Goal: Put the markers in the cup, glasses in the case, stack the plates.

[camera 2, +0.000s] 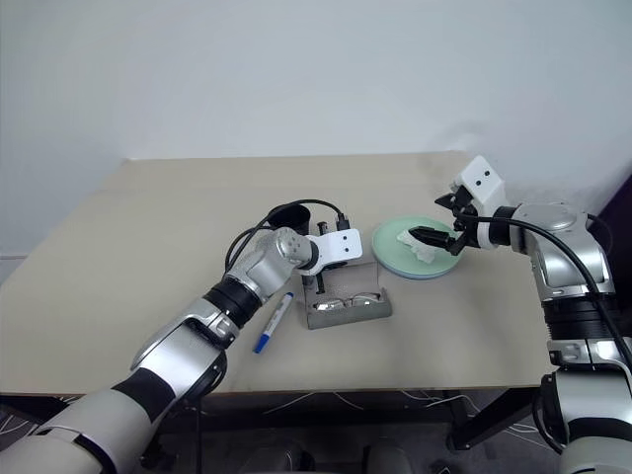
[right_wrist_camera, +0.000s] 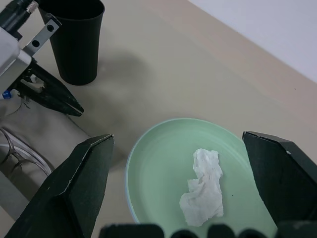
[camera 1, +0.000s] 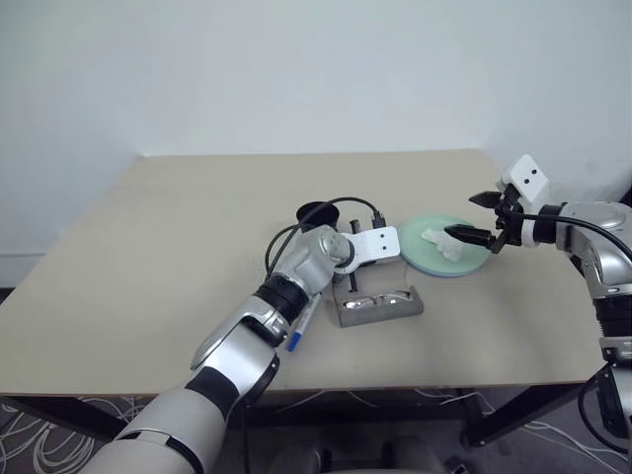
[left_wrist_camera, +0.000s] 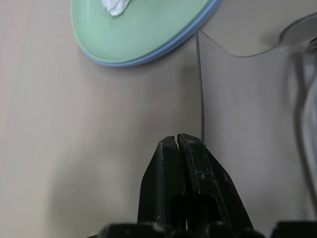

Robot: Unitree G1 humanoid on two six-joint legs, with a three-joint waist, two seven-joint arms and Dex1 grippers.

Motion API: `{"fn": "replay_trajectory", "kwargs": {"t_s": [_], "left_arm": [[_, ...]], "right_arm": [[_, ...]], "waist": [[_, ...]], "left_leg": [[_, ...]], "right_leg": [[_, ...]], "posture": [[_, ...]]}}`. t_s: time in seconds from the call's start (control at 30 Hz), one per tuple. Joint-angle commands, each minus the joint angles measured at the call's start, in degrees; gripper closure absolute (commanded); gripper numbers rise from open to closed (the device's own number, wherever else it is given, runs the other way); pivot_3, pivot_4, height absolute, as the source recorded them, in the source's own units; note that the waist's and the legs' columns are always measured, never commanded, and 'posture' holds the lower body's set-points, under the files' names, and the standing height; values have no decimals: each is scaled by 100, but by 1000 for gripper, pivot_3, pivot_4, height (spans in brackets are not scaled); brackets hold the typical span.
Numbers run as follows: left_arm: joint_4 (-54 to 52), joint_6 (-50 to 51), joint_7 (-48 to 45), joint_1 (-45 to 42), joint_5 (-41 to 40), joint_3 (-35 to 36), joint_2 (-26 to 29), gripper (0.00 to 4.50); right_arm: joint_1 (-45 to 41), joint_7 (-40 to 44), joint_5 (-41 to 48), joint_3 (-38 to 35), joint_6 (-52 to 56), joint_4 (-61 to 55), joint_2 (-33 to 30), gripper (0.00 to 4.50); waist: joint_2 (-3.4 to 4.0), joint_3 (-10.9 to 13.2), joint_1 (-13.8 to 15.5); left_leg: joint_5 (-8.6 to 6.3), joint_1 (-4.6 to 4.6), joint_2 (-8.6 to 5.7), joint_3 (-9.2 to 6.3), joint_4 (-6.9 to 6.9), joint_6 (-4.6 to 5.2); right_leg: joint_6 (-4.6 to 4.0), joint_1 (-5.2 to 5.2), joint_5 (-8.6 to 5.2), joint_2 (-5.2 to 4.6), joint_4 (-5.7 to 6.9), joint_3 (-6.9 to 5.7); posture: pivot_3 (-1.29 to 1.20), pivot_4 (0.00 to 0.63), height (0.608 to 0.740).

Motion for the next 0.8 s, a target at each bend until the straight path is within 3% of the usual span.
{"fn": "replay_trajectory", "kwargs": {"t_s": [0.03, 0.4, 0.8], "left_arm": [[-525, 207, -330, 157, -25, -5, 113, 4448], [-2516, 1014, -935, 992, -45, -72, 643, 4448], [-3760, 1728, -1039, 1563, -129, -63, 1060, 4448]], "right_arm": [[-127, 23, 20, -111, -110, -118, -77, 0], [286, 631, 158, -24, 46, -368, -387, 0], [726, 1560, 430, -12, -3, -694, -775, 0]], "waist": [[0, 0, -1], [1, 0, -4], [0, 0, -8]], "left_leg": [[0, 0, 1, 0, 0, 0], [0, 0, 13, 0, 0, 0], [-1, 4, 23, 1, 8, -1]], "right_leg": [[0, 0, 0, 0, 0, 0], [-1, -1, 0, 0, 1, 0], [-2, 3, -1, 2, 5, 0]], "posture": [[0, 0, 732], [0, 0, 732], [0, 0, 732]]}}
